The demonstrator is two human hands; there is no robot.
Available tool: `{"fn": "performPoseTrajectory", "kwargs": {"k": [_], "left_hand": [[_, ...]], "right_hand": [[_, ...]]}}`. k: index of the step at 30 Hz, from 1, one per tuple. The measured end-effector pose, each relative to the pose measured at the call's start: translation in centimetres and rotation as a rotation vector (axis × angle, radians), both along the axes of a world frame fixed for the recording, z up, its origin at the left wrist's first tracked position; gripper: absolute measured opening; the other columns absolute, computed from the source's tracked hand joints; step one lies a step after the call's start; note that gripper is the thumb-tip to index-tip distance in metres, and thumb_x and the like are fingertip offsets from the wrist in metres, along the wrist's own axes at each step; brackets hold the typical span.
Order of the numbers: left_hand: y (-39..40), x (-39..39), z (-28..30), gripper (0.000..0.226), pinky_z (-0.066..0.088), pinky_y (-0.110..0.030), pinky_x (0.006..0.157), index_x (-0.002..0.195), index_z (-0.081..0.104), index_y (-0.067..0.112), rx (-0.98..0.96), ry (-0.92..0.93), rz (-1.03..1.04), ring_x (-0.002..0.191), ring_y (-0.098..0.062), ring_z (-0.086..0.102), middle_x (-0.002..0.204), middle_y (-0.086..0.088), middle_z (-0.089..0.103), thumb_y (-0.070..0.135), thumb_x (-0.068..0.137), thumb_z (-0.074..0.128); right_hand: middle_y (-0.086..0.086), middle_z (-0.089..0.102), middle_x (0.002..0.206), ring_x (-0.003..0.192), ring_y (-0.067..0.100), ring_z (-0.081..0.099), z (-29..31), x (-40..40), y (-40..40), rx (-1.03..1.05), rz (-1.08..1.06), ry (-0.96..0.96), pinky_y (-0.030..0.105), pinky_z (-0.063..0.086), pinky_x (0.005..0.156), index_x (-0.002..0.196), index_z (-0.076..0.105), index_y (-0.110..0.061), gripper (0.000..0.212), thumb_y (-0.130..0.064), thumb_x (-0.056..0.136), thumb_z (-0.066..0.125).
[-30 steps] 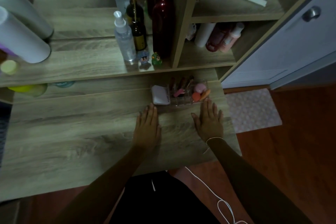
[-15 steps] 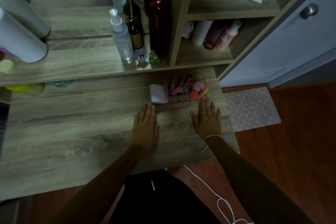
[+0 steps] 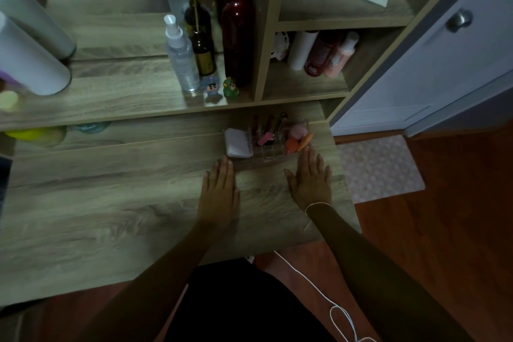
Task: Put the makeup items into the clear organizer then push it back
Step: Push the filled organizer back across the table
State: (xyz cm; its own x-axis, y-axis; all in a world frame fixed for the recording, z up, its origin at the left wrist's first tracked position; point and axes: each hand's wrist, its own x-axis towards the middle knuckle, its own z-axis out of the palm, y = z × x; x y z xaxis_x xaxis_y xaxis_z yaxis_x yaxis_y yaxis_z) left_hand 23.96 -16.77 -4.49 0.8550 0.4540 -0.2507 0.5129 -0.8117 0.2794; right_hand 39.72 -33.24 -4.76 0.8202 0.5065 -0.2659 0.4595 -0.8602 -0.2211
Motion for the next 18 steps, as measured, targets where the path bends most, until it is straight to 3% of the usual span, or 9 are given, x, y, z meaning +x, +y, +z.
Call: {"fn": "performPoseTrajectory", "kwargs": {"k": [12, 18], "left_hand": [[-0.7, -0.9, -0.1, 0.069, 0.008, -0.044, 0.120, 0.149, 0.003, 0.006, -0.006, -0.088, -0.018, 0.148, -0.028, 0.002, 0.160, -0.015, 0.003, 0.034, 0.097, 0.038], [-2.7, -1.3, 0.8, 0.063, 0.034, -0.049, 0.110, 0.142, 0.035, 0.000, 0.017, -0.129, -0.250, 0.138, -0.037, 0.036, 0.149, -0.021, 0.036, 0.027, 0.089, 0.055]], "right_hand": [[0.009, 0.001, 0.162, 0.148, 0.032, 0.002, -0.3, 0.1, -0.9, 0.034, 0.023, 0.014, 0.052, 0.009, 0.120, 0.151, -0.004, -0.016, 0.073, -0.051, 0.097, 0.030], [0.010, 0.006, 0.162, 0.148, 0.031, 0.005, -0.4, -2.8, -2.1, 0.044, -0.090, 0.016, 0.047, 0.010, 0.120, 0.151, 0.001, -0.012, 0.072, -0.050, 0.098, 0.030]]}}
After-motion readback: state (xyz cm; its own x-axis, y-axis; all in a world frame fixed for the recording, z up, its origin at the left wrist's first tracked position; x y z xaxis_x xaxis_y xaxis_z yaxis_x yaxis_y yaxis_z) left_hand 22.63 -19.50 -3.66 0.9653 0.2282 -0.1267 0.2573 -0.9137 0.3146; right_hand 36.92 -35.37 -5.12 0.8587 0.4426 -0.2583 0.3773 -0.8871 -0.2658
